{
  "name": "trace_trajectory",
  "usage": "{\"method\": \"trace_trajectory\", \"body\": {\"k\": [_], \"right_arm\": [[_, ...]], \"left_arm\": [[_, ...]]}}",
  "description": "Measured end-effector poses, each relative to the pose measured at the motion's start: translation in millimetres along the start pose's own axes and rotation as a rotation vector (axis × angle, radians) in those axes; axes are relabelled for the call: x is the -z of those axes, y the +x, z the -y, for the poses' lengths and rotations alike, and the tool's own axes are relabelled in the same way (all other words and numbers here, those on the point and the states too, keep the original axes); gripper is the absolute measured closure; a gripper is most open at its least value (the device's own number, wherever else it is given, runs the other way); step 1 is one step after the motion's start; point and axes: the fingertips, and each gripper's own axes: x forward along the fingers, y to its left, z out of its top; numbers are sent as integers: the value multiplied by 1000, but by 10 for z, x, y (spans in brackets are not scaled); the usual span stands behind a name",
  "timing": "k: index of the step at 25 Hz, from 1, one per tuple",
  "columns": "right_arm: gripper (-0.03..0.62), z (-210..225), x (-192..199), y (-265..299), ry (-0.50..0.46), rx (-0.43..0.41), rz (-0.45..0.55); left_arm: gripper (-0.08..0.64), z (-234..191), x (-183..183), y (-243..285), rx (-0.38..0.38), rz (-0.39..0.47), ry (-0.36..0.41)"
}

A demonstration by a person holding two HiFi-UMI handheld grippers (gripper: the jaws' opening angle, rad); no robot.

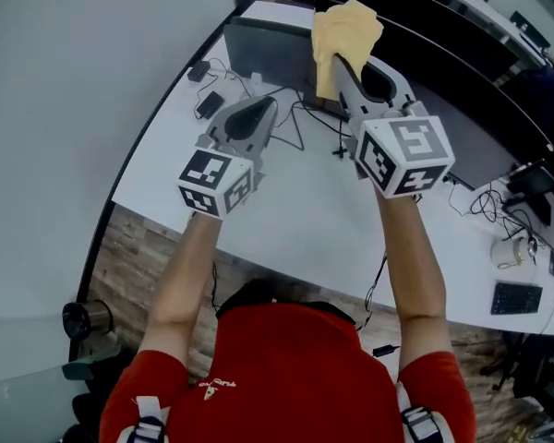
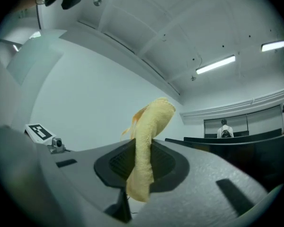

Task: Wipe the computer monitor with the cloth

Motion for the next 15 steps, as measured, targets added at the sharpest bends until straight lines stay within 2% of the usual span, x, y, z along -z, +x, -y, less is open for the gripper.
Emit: {"method": "trace_trajectory", "body": {"k": [7, 15], "right_arm": [[526, 282, -65, 625, -44, 97, -60], [526, 724, -52, 1159, -94, 223, -202]], "left_arm": [[548, -406, -28, 616, 91, -10, 11], [543, -602, -9, 1313, 215, -39, 24]]}}
